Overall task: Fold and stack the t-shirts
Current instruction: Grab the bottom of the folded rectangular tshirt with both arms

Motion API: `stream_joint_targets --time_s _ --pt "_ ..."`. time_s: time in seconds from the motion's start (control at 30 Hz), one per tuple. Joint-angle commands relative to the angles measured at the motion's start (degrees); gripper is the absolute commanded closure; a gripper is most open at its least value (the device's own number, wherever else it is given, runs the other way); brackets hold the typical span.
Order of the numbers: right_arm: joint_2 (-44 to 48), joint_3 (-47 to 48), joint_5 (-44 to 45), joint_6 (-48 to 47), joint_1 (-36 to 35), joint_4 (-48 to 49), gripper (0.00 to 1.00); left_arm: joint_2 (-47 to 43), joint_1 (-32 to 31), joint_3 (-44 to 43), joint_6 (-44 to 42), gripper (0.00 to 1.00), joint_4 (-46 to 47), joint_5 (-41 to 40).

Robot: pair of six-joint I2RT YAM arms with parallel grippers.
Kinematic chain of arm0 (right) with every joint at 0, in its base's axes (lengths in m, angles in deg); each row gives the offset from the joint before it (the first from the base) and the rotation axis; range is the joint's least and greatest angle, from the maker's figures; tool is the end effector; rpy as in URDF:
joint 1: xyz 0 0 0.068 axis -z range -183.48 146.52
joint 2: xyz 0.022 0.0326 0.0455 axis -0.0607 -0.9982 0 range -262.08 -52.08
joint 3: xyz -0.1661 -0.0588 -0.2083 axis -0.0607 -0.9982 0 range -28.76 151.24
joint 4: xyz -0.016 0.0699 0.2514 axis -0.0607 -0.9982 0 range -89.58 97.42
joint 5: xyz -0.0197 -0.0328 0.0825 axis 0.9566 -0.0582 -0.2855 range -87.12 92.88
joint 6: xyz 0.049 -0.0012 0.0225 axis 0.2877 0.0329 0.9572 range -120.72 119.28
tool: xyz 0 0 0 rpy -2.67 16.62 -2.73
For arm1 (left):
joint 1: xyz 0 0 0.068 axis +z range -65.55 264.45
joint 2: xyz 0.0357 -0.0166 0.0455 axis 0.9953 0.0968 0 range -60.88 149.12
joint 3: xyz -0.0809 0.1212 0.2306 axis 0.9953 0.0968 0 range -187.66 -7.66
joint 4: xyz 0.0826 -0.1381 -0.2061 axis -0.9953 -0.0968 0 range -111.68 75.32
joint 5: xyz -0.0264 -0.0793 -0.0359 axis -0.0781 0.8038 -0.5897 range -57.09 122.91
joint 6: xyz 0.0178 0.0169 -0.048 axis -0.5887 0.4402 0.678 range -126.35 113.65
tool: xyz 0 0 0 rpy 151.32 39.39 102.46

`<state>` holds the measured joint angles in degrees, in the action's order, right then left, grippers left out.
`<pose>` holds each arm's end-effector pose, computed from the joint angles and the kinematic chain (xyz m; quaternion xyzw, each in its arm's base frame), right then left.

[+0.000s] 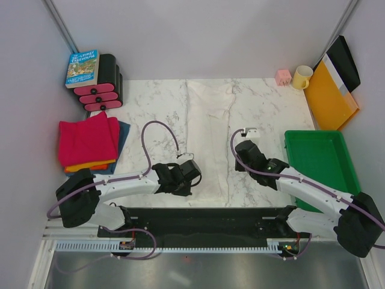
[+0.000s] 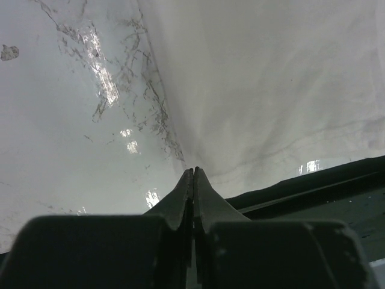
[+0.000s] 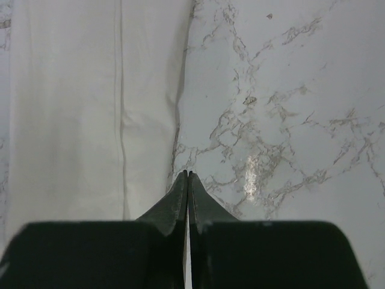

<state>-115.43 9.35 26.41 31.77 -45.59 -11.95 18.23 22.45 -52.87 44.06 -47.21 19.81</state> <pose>0.1762 0.1400 0.2243 0.0026 0.9066 0.0792 0.4144 0.1247 -0.2173 0.1862 0.0750 0.9699 -0.1064 0.2056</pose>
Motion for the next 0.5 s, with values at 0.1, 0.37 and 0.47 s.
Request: stream_joint_targets --time_s 0.1,0.37,0.47 --pt "1.21 -2.15 -1.73 3.19 -1.92 0.57 0.88 1.74 -0.4 3.81 4.87 0.93 4.58 2.55" --pt "3.32 -5.59 -0.94 6.27 -4.03 0.66 0.59 -0.63 -2.08 7.59 6.81 0.55 6.87 2.55" --pt "4.02 -5.85 -0.42 6.62 -4.3 -0.13 0.58 1.13 -2.6 8.29 7.59 0.55 6.61 4.14"
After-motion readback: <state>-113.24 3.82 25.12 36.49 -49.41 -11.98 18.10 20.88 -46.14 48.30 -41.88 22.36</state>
